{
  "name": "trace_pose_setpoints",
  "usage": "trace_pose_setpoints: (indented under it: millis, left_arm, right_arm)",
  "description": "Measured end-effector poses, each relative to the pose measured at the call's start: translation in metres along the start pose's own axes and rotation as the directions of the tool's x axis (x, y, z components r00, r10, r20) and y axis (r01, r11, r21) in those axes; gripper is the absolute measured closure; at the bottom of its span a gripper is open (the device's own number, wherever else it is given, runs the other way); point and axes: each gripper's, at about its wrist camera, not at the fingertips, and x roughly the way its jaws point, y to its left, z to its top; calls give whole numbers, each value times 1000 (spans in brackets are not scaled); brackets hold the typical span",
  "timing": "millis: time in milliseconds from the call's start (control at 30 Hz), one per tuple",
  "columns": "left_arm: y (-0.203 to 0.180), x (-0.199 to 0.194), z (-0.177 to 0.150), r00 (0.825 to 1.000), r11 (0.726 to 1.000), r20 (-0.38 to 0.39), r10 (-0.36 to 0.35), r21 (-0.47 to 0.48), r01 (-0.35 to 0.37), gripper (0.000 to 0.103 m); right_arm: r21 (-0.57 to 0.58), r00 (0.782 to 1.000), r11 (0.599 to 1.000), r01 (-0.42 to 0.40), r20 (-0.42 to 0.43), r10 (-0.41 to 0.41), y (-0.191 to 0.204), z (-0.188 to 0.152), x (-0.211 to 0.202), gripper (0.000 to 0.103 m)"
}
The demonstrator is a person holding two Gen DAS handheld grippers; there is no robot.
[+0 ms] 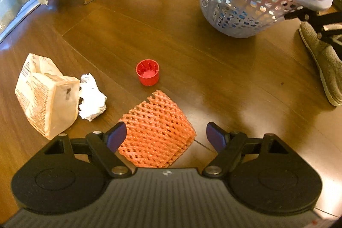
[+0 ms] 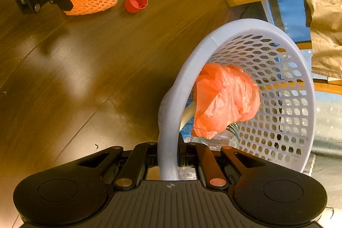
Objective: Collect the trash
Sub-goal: 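Grasp the orange foam mesh with the left tool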
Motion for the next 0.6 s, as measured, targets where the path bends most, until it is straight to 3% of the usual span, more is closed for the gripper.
trace_pose_setpoints:
  millis: [433,600]
  left_arm:
    - [-13,28,-6,999,1000,-32,8,18,-7,33]
    - [-13,37,-10,999,999,-52,15,39,-13,42]
  right_arm:
    - [-10,1000,1000,12,-12,-12,3,-3,5,100]
    - [-7,1000,1000,8,-11,-8,1,0,6,100]
